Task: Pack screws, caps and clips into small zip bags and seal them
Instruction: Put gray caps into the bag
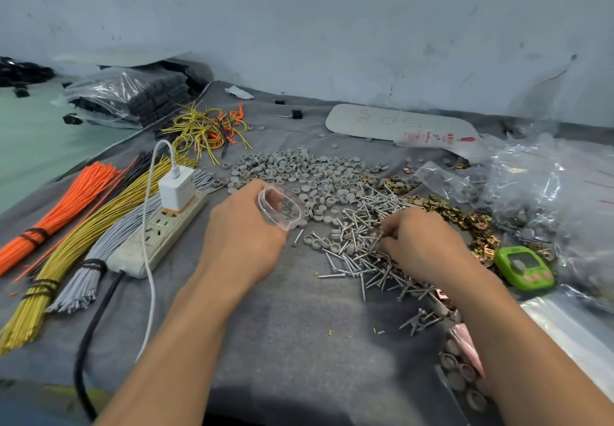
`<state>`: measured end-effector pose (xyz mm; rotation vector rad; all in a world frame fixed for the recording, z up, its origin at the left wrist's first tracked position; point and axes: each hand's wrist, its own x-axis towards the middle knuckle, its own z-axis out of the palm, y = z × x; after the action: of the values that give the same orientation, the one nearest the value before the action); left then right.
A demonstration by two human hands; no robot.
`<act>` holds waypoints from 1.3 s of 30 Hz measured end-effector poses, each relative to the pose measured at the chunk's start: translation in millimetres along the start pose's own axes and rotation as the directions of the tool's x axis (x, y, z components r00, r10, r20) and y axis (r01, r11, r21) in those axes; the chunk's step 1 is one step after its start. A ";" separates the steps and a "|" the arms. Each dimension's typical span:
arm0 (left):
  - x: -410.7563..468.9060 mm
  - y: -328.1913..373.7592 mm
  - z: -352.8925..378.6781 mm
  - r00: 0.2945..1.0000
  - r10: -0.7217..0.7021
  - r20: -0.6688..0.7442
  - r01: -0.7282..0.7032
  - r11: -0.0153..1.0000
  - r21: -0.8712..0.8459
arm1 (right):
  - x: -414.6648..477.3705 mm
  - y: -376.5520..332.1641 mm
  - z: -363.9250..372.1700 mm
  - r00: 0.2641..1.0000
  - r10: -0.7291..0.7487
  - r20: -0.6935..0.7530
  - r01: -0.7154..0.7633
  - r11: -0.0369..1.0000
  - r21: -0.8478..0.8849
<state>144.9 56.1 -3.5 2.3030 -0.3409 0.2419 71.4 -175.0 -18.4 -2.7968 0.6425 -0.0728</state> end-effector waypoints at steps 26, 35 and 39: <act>-19.8 41.8 42.6 0.923 0.203 0.327 -0.210 0.978 -0.014 | -28.7 -36.8 -9.9 0.967 -0.166 -0.194 0.252 0.730 0.635; -12.7 34.0 28.8 0.983 0.115 0.142 -0.087 0.979 -0.186 | -27.4 15.1 -13.8 0.999 -0.024 -0.031 0.030 0.972 0.231; -10.5 29.9 24.5 0.996 0.069 0.056 -0.059 0.984 -0.168 | -34.0 14.8 -1.3 0.990 -0.061 0.126 0.059 0.998 0.018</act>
<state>127.1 20.2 -2.7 2.1406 -0.4497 0.1686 34.4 -173.4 -20.8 -2.7801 0.5260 0.0873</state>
